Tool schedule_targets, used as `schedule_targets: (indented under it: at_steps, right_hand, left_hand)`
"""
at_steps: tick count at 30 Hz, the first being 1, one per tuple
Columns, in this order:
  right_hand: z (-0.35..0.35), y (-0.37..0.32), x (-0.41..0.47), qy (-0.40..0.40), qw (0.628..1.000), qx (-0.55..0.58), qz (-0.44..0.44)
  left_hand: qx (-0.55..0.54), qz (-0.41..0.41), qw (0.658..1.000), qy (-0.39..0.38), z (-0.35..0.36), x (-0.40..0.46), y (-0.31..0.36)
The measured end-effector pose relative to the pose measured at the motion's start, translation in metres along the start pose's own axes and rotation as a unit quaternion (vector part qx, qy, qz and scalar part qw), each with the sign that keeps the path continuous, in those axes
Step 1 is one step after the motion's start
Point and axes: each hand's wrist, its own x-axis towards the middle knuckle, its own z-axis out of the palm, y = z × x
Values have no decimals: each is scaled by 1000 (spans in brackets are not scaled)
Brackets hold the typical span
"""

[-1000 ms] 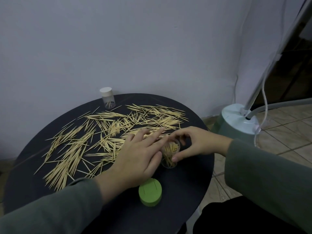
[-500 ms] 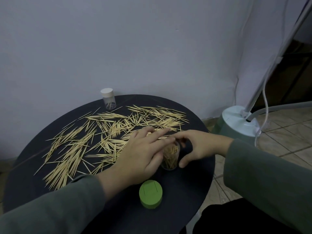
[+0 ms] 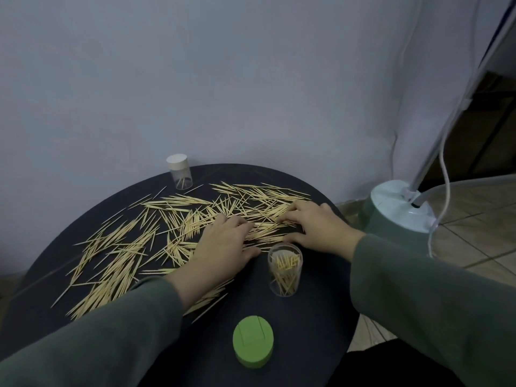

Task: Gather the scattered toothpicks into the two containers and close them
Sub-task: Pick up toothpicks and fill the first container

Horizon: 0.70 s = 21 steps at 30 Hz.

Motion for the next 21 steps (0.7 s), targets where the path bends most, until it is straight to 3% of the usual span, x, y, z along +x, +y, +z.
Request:
schedule_targets:
  at_steps: [9,21]
  right_hand:
    - [4,-26,23,-8,993,-90,-77]
    - [4,-31,33,24,989,-120,-87]
  left_hand:
    - [36,33,999,-4,-8,6,-16]
    - [54,53,997,7,-9,17,-25]
